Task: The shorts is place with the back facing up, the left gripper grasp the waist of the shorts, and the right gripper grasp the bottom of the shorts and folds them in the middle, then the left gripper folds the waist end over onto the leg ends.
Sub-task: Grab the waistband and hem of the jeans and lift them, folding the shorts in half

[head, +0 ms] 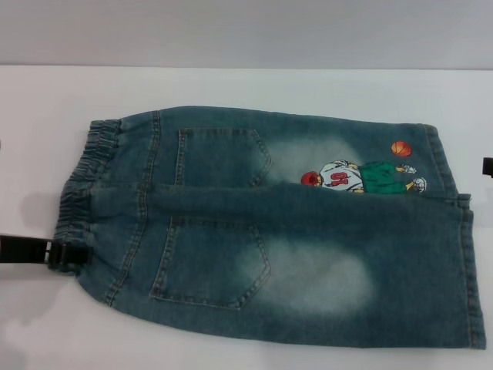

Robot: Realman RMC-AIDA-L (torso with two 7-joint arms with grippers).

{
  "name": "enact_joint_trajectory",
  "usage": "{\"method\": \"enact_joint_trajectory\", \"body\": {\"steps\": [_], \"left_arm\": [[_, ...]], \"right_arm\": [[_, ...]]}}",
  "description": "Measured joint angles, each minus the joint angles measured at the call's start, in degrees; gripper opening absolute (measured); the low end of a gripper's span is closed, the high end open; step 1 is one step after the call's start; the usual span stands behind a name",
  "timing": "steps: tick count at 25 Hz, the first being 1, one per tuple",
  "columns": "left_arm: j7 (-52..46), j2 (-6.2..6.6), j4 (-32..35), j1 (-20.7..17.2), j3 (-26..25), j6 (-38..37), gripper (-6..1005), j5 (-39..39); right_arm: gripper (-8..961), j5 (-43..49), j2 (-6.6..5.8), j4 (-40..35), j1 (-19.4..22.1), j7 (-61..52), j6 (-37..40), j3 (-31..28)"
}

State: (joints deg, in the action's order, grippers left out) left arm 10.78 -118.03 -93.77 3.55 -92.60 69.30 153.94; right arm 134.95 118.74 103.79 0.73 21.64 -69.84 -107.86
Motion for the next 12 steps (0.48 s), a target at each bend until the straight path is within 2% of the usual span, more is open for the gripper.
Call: {"method": "enact_joint_trajectory", "body": {"steps": [12], "left_arm": [[-0.7, 0.07, 0.8, 2.0, 0.0, 3.0, 829, 0.2]], "right_arm": [[612, 0.3, 0.00, 0.8, -0.1, 0.4, 0.7, 1.3]]}}
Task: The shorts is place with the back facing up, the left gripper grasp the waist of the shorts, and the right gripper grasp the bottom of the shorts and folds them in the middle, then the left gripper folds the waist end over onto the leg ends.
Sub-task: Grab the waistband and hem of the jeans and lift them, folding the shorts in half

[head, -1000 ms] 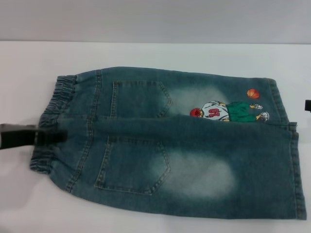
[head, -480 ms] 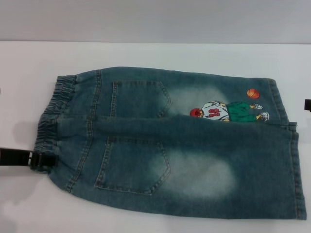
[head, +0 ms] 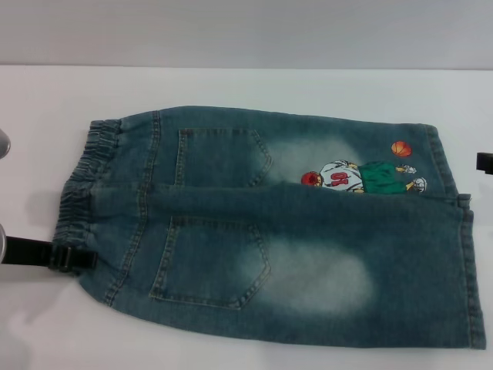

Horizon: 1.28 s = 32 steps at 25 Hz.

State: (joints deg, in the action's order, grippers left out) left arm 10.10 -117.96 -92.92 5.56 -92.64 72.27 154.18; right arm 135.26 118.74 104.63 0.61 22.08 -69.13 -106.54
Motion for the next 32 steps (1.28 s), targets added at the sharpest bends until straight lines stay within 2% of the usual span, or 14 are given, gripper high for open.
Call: {"method": "enact_joint_trajectory", "body": {"steps": [5, 21, 32], "left_arm": [[-0.5, 0.00, -0.3, 0.0, 0.0, 0.2, 829, 1.2], [-1.0, -0.04, -0.2, 0.3, 0.2, 2.1, 736, 1.4], [-0.8, 0.01, -0.6, 0.0, 0.5, 2.9, 508, 1.9]], "right_arm": [[612, 0.0, 0.00, 0.5, 0.2, 0.2, 0.0, 0.1], [612, -0.3, 0.00, 2.6, 1.5, 0.4, -0.7, 0.2], [611, -0.4, 0.00, 4.5, 3.3, 0.5, -1.1, 0.3]]}}
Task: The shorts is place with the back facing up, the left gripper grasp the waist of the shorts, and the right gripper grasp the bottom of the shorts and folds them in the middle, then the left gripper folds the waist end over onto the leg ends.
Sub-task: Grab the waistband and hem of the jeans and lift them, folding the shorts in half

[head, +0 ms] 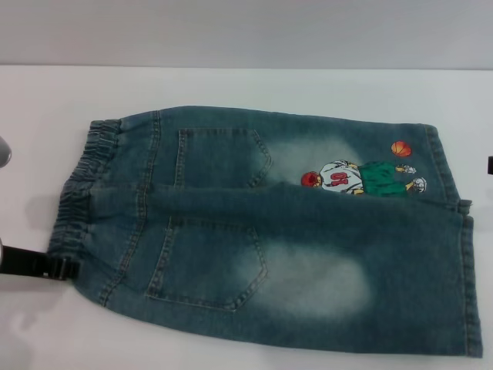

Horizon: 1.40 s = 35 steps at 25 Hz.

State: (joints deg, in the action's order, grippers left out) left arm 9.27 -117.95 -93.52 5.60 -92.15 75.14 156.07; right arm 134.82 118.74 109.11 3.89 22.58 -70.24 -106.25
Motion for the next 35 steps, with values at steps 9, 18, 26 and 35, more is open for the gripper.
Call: {"method": "enact_joint_trajectory", "body": {"steps": [9, 18, 26, 35], "left_arm": [[0.0, -0.08, -2.7, -0.7, 0.5, 0.4, 215, -0.3], [-0.4, -0.08, -2.6, -0.8, 0.9, 0.6, 5, -0.4], [-1.1, -0.11, -5.7, -1.4, 0.9, 1.3, 0, -0.4], [-2.9, -0.08, -5.6, -0.7, 0.7, 1.4, 62, 0.0]], "right_arm": [[611, -0.5, 0.07, 0.5, 1.4, 0.8, -0.3, 0.0], [611, -0.7, 0.09, 0.7, 1.7, 1.1, -0.4, -0.1], [611, -0.7, 0.04, 0.3, 1.6, 1.6, -0.4, -0.3], [611, -0.7, 0.05, 0.0, 1.4, 2.3, -0.4, -0.4]]}}
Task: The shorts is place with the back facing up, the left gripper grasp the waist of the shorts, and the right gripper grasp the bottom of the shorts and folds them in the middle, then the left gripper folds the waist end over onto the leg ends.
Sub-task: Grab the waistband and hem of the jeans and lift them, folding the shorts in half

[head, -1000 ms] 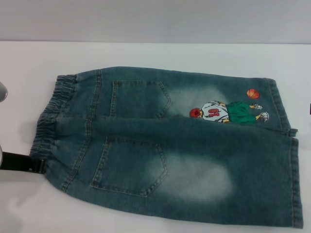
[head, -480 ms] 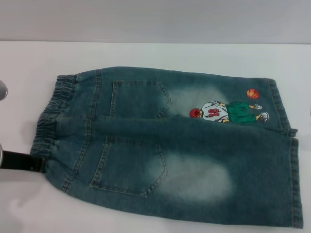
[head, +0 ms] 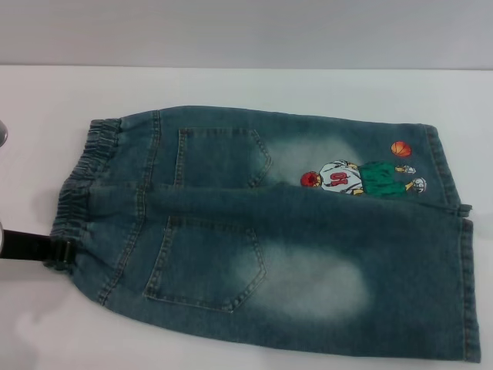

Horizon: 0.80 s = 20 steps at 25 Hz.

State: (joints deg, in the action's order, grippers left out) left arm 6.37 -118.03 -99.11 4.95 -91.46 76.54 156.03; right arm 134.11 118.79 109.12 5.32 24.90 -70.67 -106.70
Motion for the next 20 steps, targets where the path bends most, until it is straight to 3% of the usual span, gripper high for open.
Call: {"method": "enact_joint_trajectory", "body": {"steps": [10, 20], "left_arm": [[0.0, 0.03, 0.6, 0.3, 0.0, 0.1, 369, 0.2], [0.0, 0.02, 0.7, 0.4, 0.4, 0.9, 756, 2.3]], "right_arm": [[611, 0.0, -0.05, -0.2, -0.1, 0.4, 0.1, 0.2], [611, 0.0, -0.06, -0.4, 0.2, 0.5, 0.0, 0.4]]}}
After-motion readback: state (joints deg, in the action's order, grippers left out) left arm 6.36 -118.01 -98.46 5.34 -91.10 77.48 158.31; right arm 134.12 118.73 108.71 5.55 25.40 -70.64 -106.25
